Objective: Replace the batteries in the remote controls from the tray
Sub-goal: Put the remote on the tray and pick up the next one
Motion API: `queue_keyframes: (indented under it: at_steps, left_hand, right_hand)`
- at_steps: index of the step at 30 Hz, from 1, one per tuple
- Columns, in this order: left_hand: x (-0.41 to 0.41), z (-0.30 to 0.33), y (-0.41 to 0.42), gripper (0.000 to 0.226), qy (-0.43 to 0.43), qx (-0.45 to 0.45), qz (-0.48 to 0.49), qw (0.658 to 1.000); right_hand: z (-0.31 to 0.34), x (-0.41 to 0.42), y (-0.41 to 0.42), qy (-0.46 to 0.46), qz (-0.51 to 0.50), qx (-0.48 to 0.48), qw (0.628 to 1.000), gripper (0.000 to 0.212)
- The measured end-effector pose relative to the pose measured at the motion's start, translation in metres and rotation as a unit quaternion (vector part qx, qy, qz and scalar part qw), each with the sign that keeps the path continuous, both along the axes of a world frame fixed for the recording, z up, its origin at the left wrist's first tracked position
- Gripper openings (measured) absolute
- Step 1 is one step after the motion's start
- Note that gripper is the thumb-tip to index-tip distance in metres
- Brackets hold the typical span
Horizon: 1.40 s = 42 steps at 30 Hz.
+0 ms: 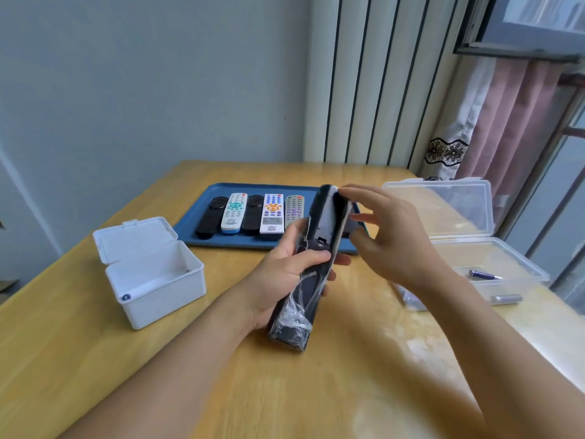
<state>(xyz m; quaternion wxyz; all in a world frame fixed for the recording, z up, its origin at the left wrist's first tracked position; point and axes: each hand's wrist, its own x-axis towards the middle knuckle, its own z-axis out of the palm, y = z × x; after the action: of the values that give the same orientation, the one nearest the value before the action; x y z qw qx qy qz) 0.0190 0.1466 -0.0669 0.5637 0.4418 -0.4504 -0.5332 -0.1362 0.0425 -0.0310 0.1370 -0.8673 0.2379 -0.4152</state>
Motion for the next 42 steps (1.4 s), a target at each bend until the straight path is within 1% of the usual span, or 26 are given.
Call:
queue_keyframes:
  at_steps: [2, 5, 8, 11, 14, 17, 19, 23, 25, 28, 32, 35, 38, 42]
  left_hand:
    - [-0.006, 0.000, -0.001, 0.053, -0.006, -0.018, 0.016, 1.000]
    - [-0.008, 0.000, 0.000, 0.059, 0.017, -0.020, 0.018, 0.999]
    - [-0.007, -0.003, -0.001, 0.063, 0.016, -0.017, 0.015, 1.000]
    - [-0.008, -0.002, 0.000, 0.056, 0.027, -0.020, 0.001, 0.999]
    - [-0.008, -0.001, 0.000, 0.046, 0.026, -0.009, -0.004, 1.000]
    - [-0.009, -0.001, 0.000, 0.044, -0.001, 0.006, 0.005, 1.000]
    - [-0.011, 0.000, 0.001, 0.042, -0.026, 0.016, 0.019, 0.999]
    - [-0.013, -0.002, -0.002, 0.035, -0.068, 0.026, 0.048, 0.996]
    - [-0.012, -0.003, -0.002, 0.034, -0.077, 0.032, 0.052, 0.995]
    - [-0.011, 0.000, 0.000, 0.031, -0.079, 0.039, 0.055, 0.995]
    - [-0.009, 0.000, -0.001, 0.024, -0.071, 0.038, 0.076, 0.994]
    - [-0.005, -0.001, -0.002, 0.022, -0.063, 0.047, 0.100, 0.992]
    - [-0.002, -0.001, -0.002, 0.023, -0.050, 0.055, 0.109, 0.991]
    - [-0.003, -0.001, -0.002, 0.024, -0.014, 0.056, 0.106, 0.993]
  right_hand:
    - [0.001, -0.002, 0.007, -0.013, 0.014, 0.024, 1.000, 0.056]
    - [-0.001, -0.005, 0.008, -0.012, 0.014, 0.048, 0.999, 0.073]
    - [-0.001, -0.005, 0.009, -0.015, 0.017, 0.058, 0.998, 0.076]
    - [0.000, -0.005, 0.010, -0.001, 0.016, 0.055, 0.998, 0.078]
    - [-0.001, -0.006, 0.008, 0.043, 0.014, 0.047, 0.998, 0.084]
    - [-0.004, -0.004, 0.006, 0.084, -0.006, 0.019, 0.996, 0.092]
    - [-0.006, -0.002, 0.007, 0.101, -0.020, 0.000, 0.995, 0.092]
    - [-0.012, 0.006, 0.010, 0.133, -0.034, -0.063, 0.989, 0.080]
    - [-0.015, 0.011, 0.012, 0.150, -0.034, -0.070, 0.986, 0.072]
    - [-0.017, 0.016, 0.010, 0.163, -0.032, -0.068, 0.984, 0.068]
    - [-0.021, 0.022, 0.013, 0.149, -0.035, -0.112, 0.982, 0.046]
    - [-0.019, 0.024, 0.012, 0.109, -0.031, -0.131, 0.985, 0.035]
    - [-0.021, 0.023, 0.008, 0.064, -0.004, -0.083, 0.994, 0.029]
    - [-0.031, 0.025, 0.016, 0.045, 0.034, 0.001, 0.998, 0.021]
